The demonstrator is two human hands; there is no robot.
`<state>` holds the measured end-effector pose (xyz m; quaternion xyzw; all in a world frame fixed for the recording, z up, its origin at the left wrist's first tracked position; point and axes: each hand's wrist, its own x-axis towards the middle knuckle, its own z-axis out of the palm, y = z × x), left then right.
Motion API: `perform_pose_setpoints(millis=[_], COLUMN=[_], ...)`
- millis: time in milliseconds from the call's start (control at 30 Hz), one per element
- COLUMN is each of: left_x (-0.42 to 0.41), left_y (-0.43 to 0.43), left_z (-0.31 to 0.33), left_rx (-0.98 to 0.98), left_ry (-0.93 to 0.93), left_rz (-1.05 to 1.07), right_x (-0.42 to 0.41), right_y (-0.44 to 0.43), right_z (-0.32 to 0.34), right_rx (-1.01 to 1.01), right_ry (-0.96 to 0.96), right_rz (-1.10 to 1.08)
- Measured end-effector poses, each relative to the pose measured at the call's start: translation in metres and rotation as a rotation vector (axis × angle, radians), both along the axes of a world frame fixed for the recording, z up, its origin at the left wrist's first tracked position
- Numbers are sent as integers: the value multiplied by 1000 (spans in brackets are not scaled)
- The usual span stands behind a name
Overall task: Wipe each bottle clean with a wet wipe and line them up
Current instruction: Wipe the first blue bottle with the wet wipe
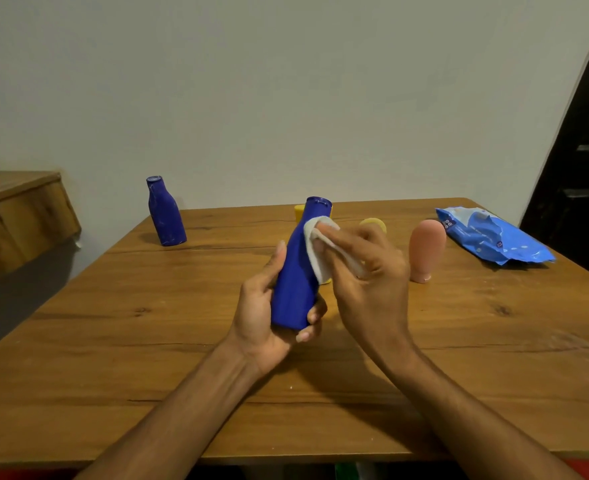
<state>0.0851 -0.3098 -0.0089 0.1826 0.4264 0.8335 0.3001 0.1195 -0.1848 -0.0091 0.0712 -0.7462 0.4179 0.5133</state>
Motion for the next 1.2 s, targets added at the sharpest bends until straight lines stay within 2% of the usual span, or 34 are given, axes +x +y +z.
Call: perform_pose_setpoints(millis=[67, 200, 333, 467, 633, 700, 800, 1000, 1133, 1200], left_x=[0, 1, 1, 0, 1, 1, 0, 2, 1, 0], left_y=[0, 0, -1, 0, 1, 2, 3, 2, 2, 1], left_z=[0, 0, -1, -4, -4, -4, -5, -1, 2, 2], left_rx=[-7, -53, -91, -139, -191, -206, -224, -81, -14, 0], left_ry=[18, 37, 83, 147, 173, 202, 225, 64, 25, 10], left_rz=[7, 10, 45, 57, 107, 118, 124, 104, 44, 59], right_x=[0, -4, -3, -6, 0, -3, -7, -1, -2, -2], right_y=[-1, 3, 4, 7, -2, 0, 5, -5, 2, 4], right_z=[-4, 0, -5, -1, -4, -3, -1, -7, -3, -4], right_rx=[79, -2, 217, 130, 352, 308, 123, 284, 96, 89], right_ry=[-4, 22, 17, 38, 5, 14, 1, -15, -23, -56], right_rz=[13, 6, -5, -69, -128, -151, -86, 8, 23, 47])
